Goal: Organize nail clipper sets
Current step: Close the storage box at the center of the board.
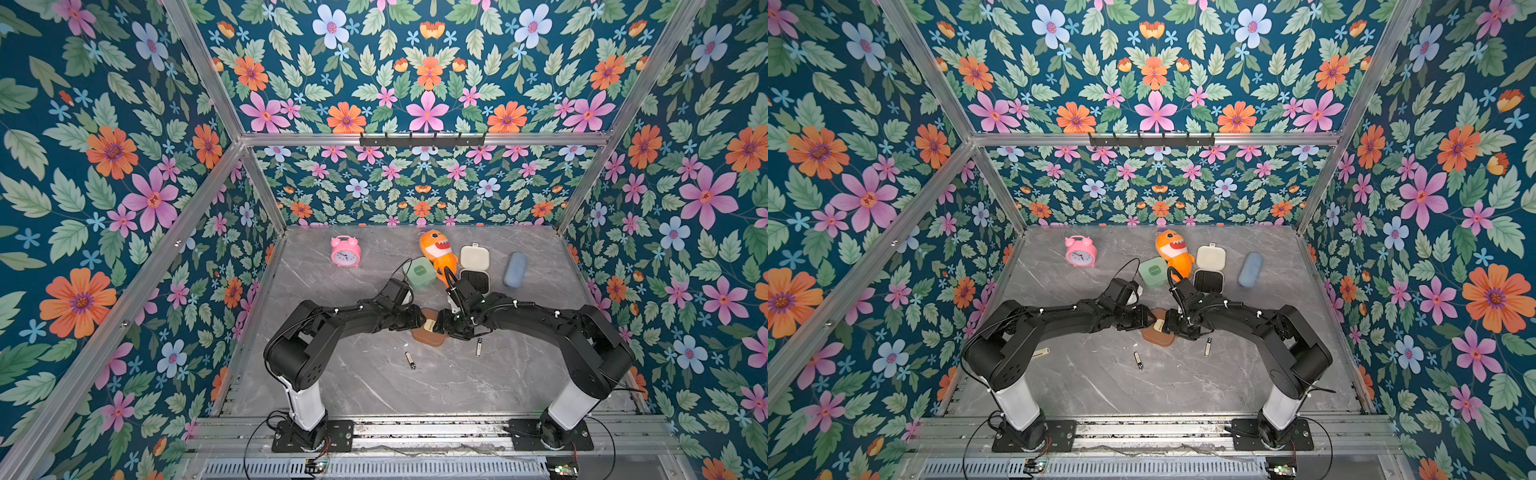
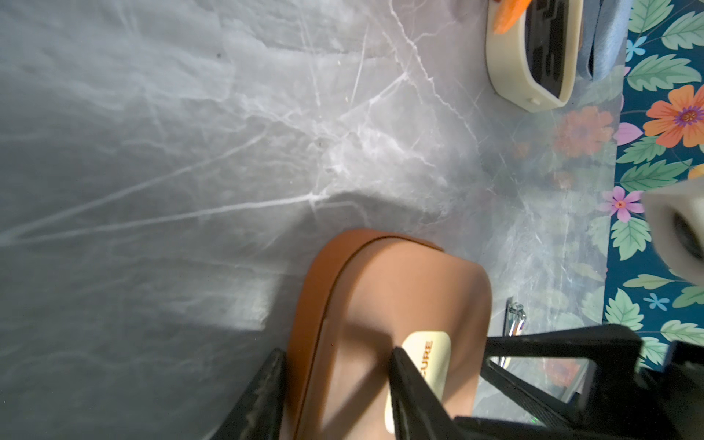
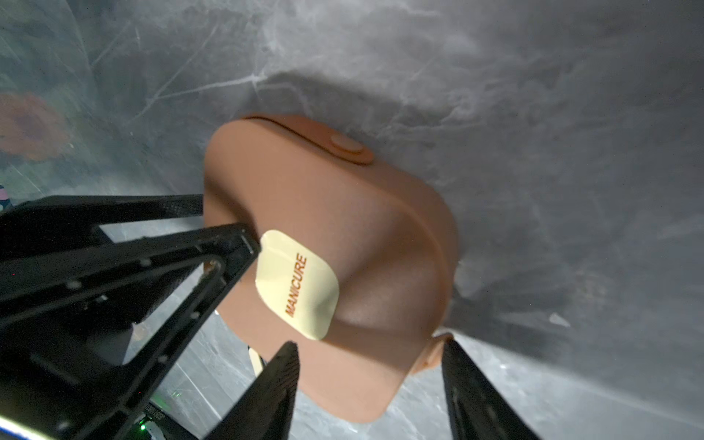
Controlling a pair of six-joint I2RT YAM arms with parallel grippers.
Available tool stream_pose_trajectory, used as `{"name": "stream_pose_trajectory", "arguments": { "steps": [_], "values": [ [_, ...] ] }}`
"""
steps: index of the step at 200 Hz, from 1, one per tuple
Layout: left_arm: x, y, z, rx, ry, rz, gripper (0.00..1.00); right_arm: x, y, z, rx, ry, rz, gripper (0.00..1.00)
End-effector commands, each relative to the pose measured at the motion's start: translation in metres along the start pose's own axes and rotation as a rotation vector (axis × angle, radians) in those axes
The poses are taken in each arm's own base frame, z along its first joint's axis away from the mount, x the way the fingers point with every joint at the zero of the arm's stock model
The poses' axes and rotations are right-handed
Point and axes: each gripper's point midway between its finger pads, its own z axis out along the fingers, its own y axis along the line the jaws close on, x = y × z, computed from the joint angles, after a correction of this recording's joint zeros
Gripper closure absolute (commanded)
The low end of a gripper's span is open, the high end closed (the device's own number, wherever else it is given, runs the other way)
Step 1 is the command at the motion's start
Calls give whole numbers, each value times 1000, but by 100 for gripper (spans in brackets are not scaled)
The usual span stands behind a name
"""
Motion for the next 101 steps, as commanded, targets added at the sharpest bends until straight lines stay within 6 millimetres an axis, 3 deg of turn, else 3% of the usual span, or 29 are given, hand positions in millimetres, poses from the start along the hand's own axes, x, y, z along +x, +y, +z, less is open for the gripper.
{"name": "stream_pose_trajectory", "arguments": {
  "steps": [1, 101],
  "values": [
    [52, 54, -3, -222, 181, -68, 54, -3, 6, 0, -26, -9, 11, 39],
    [56, 44, 2, -180, 201, -46, 55, -3, 17, 17, -102, 17, 48, 38]
  ]
}}
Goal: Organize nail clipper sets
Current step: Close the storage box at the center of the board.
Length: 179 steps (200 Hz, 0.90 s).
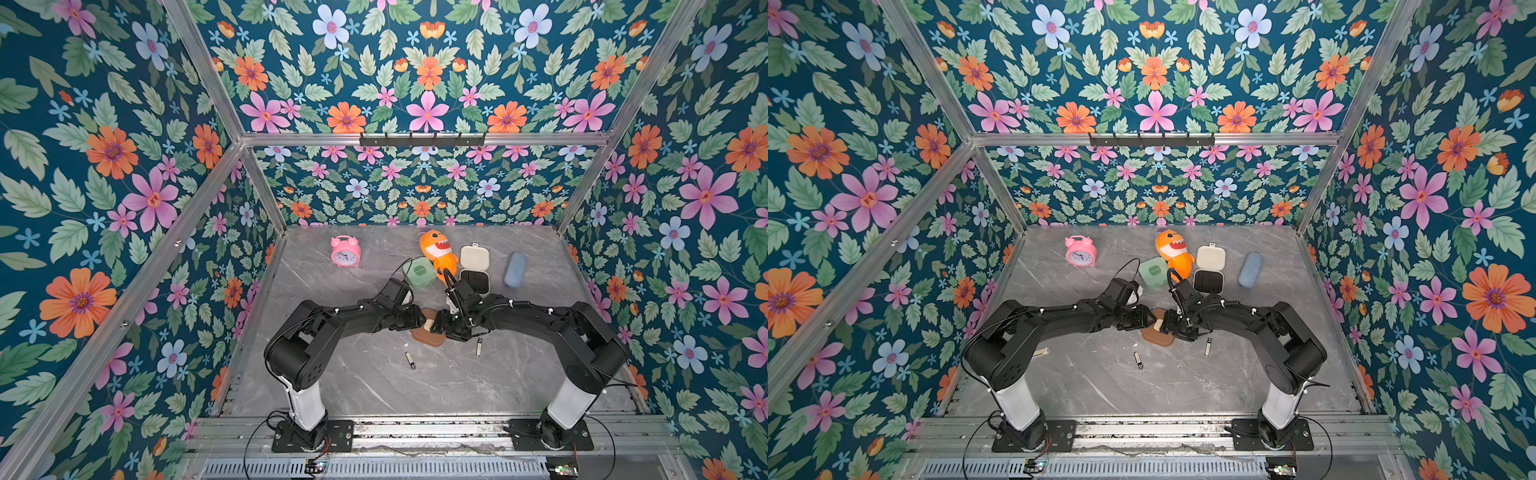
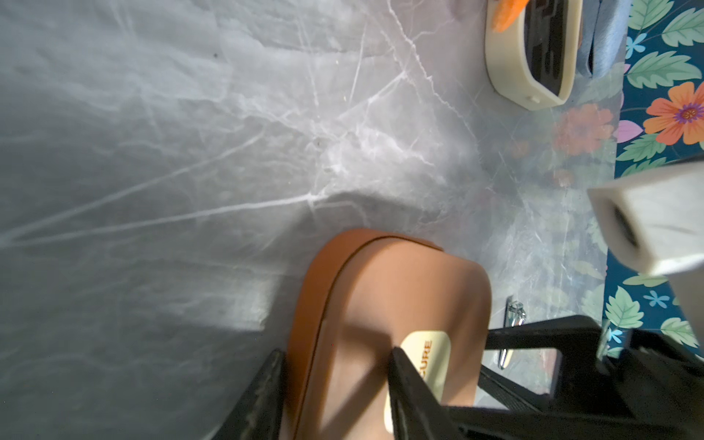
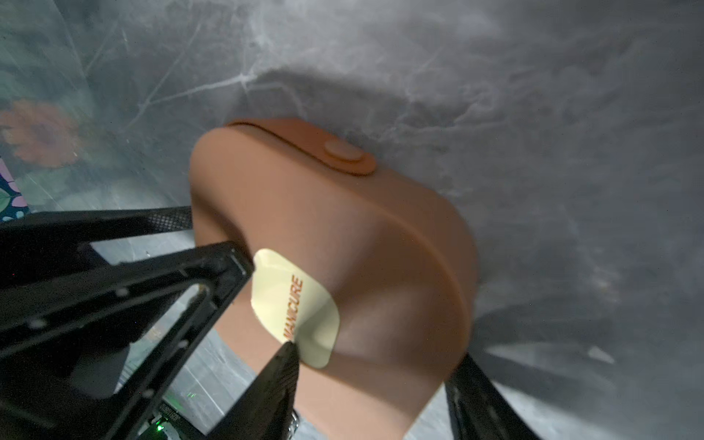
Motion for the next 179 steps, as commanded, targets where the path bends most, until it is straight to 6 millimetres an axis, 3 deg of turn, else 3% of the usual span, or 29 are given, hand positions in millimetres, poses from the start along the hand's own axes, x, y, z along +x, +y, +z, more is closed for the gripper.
{"name": "stream_pose_trajectory", "arguments": {
  "steps": [1, 66, 84, 88, 112, 137, 179],
  "values": [
    [55, 46, 0, -186, 193, -54, 55, -3, 14, 3, -63, -4, 2, 38],
    [47, 45, -6, -209, 163, -51, 54, -2, -3, -14, 33, -34, -43, 35],
    [41, 45, -10, -228, 147, -46, 53, 0, -12, -20, 69, -46, -60, 31],
    [40, 45, -12, -232, 142, -45, 53, -2, -6, -30, 50, -73, -75, 29],
    [29, 43, -20, -240, 114, -41, 50, -1, -11, -42, 73, -99, -125, 22],
    [11, 40, -34, -238, 68, -43, 44, 0, -16, -48, 106, -99, -209, 21],
    [-26, 38, -75, -209, -65, -76, 35, 10, -13, -44, 145, -47, -391, 18]
  ]
}}
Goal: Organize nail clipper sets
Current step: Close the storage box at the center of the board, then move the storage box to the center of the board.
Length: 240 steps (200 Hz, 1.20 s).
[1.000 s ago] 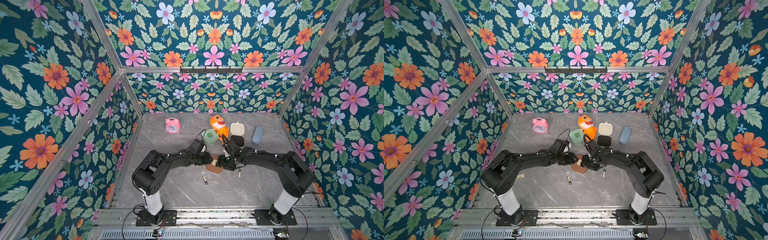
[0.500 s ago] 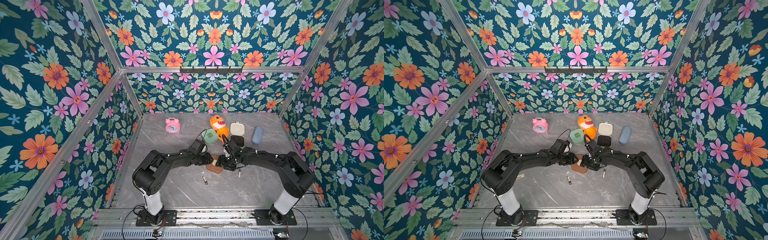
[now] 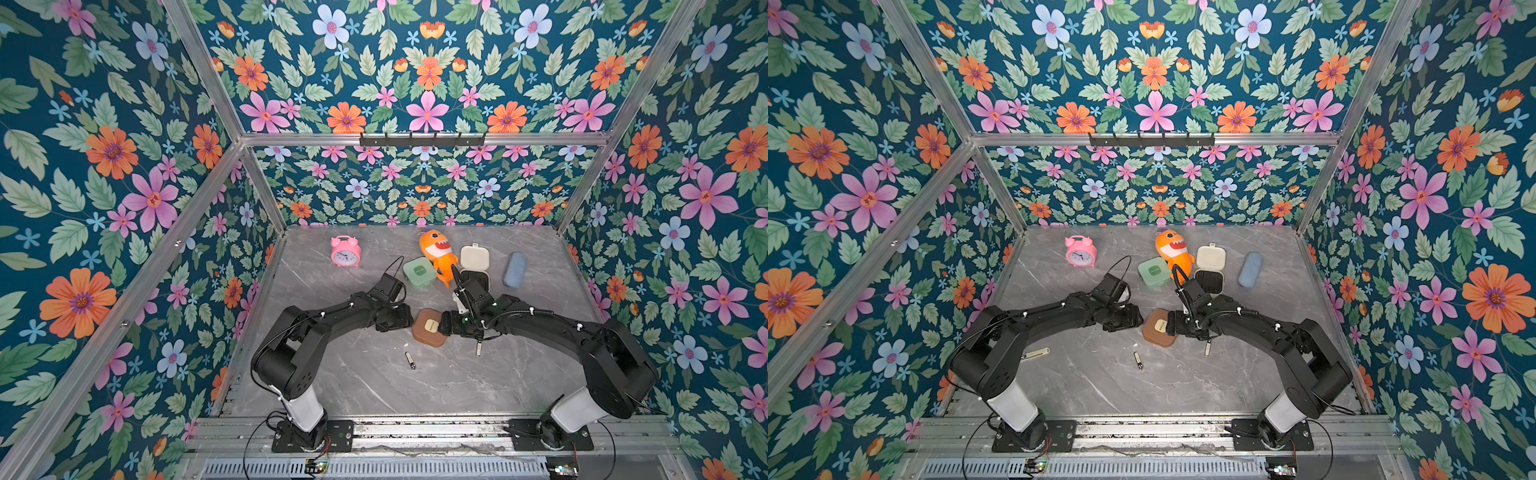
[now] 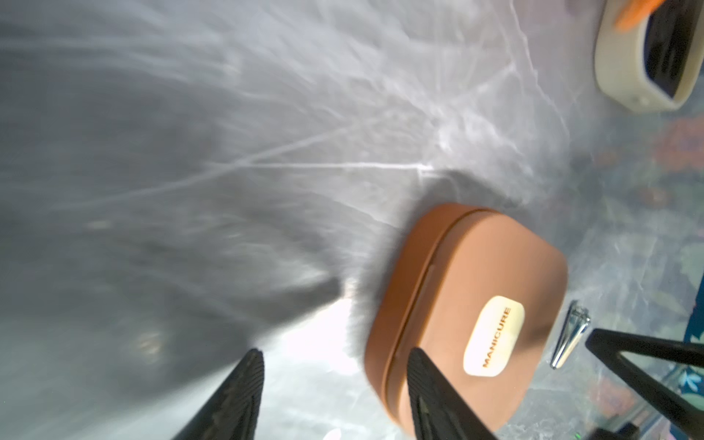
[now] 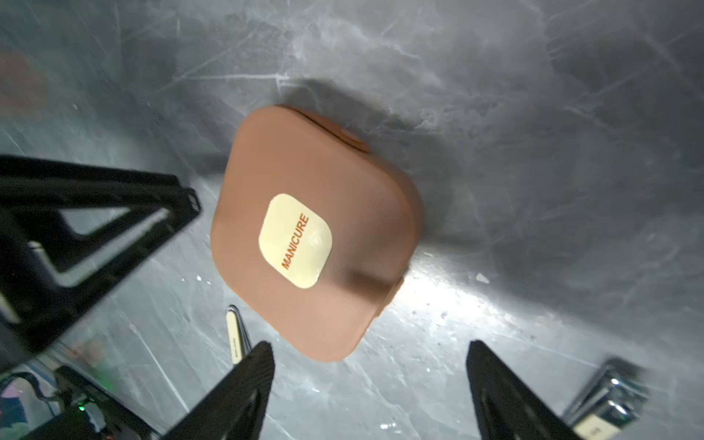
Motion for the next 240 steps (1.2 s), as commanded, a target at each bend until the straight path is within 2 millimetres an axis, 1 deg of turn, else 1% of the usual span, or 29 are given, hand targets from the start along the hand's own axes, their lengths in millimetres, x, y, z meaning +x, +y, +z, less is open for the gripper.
{"name": "stream_pose_trajectory", "arguments": {
  "steps": [1, 22, 39, 42, 51, 61, 79, 97, 113, 137, 158, 178, 193, 202, 214, 229, 234, 240],
  "values": [
    [-10, 13, -19, -35, -38, -16, 35, 7, 1, 1, 41, 30, -150, 18],
    [-23, 24, -37, -14, -92, -56, 34, 9, 4, 7, 64, 55, -213, 16],
    [-32, 36, -50, 19, -128, -104, 34, 4, 9, 9, 59, 54, -229, 14],
    [-32, 38, -52, 26, -133, -112, 34, 6, 6, 17, 71, 76, -228, 14],
    [-35, 44, -57, 41, -143, -135, 33, 5, 7, 22, 73, 87, -232, 14],
    [-35, 52, -62, 46, -149, -154, 33, 2, 9, 27, 71, 95, -236, 14],
    [-34, 61, -68, 47, -155, -170, 34, -3, 19, 35, 46, 115, -246, 14],
    [-32, 67, -69, 44, -151, -177, 34, -7, 34, 44, 21, 137, -265, 15],
    [-31, 70, -68, 45, -152, -184, 34, -12, 52, 54, 4, 148, -279, 16],
    [-30, 74, -65, 43, -150, -191, 34, -24, 82, 77, -31, 156, -254, 17],
    [-30, 79, -65, 29, -155, -199, 34, -42, 117, 92, -105, 148, -186, 19],
    [-31, 85, -69, 11, -172, -213, 34, -61, 152, 99, -179, 120, -150, 19],
    [-33, 88, -75, 3, -190, -220, 34, -73, 167, 97, -207, 103, -139, 19],
    [-33, 89, -79, 1, -201, -222, 34, -80, 172, 91, -214, 86, -140, 19],
    [-34, 92, -84, -4, -213, -224, 34, -89, 175, 75, -211, 42, -156, 19],
    [-34, 92, -87, 0, -216, -217, 34, -99, 167, 50, -189, -10, -163, 20],
    [-33, 91, -86, 4, -212, -212, 33, -101, 160, 44, -177, -22, -158, 20],
    [-33, 90, -86, 6, -211, -209, 33, -105, 151, 31, -167, -44, -148, 22]
  ]
}}
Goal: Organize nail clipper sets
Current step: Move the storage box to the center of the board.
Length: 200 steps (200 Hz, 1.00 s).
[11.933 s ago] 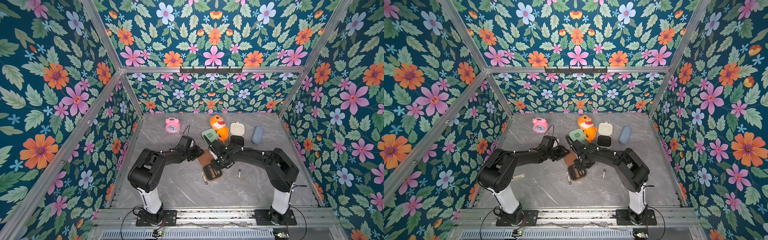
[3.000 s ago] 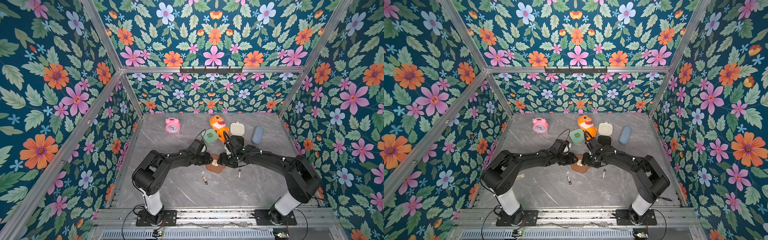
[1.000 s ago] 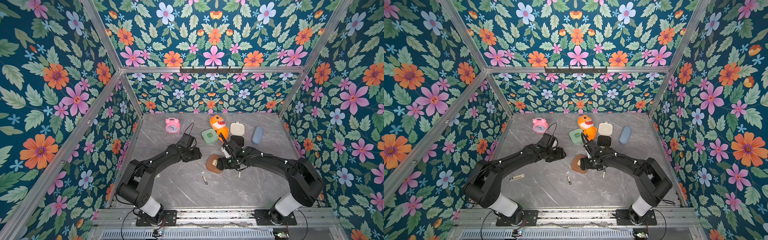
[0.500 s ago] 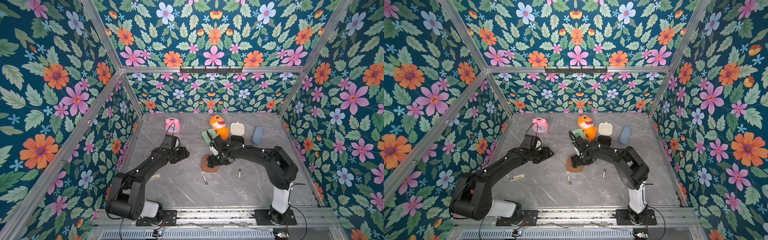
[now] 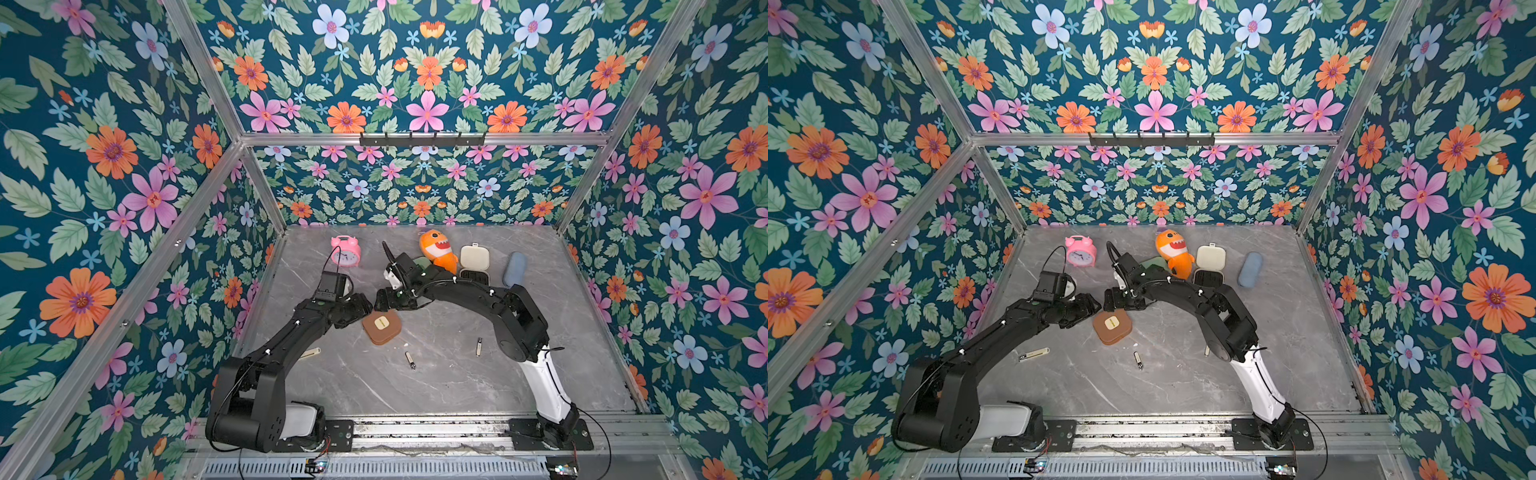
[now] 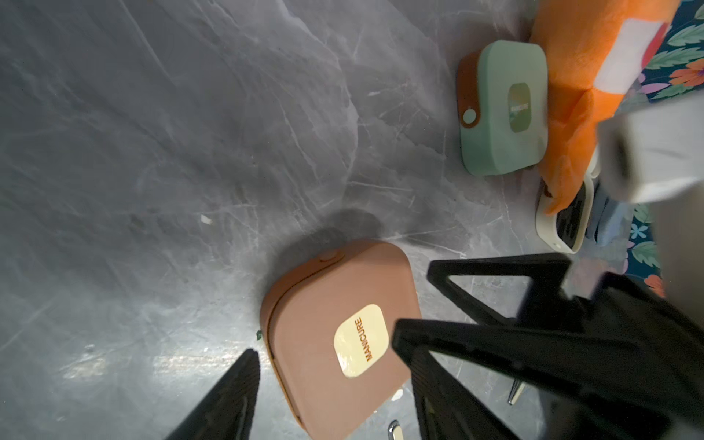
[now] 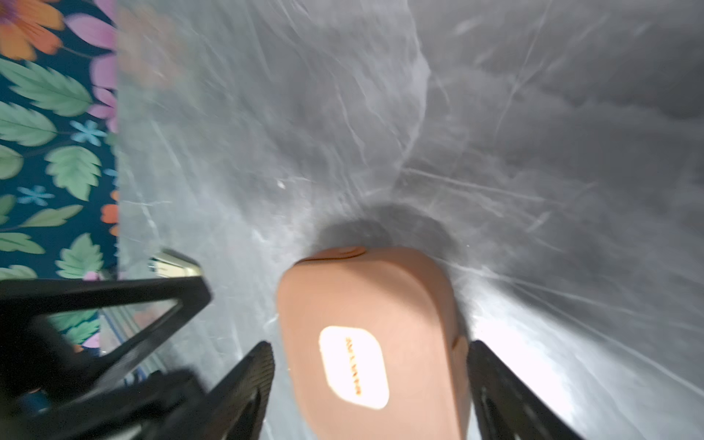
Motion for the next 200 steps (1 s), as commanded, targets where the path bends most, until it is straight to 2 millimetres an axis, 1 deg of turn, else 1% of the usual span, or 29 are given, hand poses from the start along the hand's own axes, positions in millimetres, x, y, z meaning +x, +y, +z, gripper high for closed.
{"name": "stream_pose_trajectory", "arguments": {
  "steps": [1, 10, 18, 28, 42, 52, 58, 60, 63, 74, 85, 99, 114, 116, 118, 133, 158, 177, 200],
  "values": [
    [2, 3, -2, -10, 5, 25, 34, -9, -17, -40, 62, -66, 25, 22],
    [2, 1, -1, 2, 8, 31, 34, -10, -32, -60, 87, -100, 47, 25],
    [4, -2, 1, 18, 16, 35, 35, -9, -51, -78, 117, -128, 75, 28],
    [7, -5, 3, 29, 26, 43, 35, -5, -80, -101, 167, -161, 122, 32],
    [12, -14, 9, 40, 44, 67, 36, 2, -126, -132, 234, -204, 204, 37],
    [18, -26, 15, 53, 64, 94, 36, 8, -162, -152, 277, -226, 278, 41],
    [22, -34, 19, 63, 75, 111, 37, 14, -184, -158, 302, -224, 325, 44],
    [24, -37, 20, 67, 78, 116, 37, 13, -186, -168, 301, -248, 333, 45],
    [26, -42, 22, 74, 83, 126, 37, 14, -194, -174, 307, -257, 349, 46],
    [36, -61, 31, 94, 109, 158, 37, 20, -225, -187, 334, -269, 414, 48],
    [47, -81, 41, 118, 137, 191, 37, 23, -247, -196, 349, -277, 455, 49],
    [61, -105, 52, 158, 171, 213, 36, 24, -266, -200, 366, -277, 482, 49],
    [74, -123, 64, 193, 200, 222, 36, 17, -275, -202, 373, -282, 484, 51],
    [75, -124, 66, 196, 203, 220, 36, 18, -279, -195, 378, -263, 490, 52],
    [76, -127, 67, 202, 204, 219, 36, 18, -282, -193, 380, -256, 493, 52],
    [84, -135, 78, 228, 215, 208, 37, 9, -289, -187, 392, -244, 491, 54],
    [87, -127, 97, 201, 214, 185, 38, -4, -302, -177, 410, -232, 502, 57],
    [87, -122, 105, 175, 205, 187, 39, -12, -312, -172, 425, -228, 509, 59],
    [84, -109, 112, 129, 195, 191, 39, -17, -322, -164, 436, -215, 516, 63]
  ]
}}
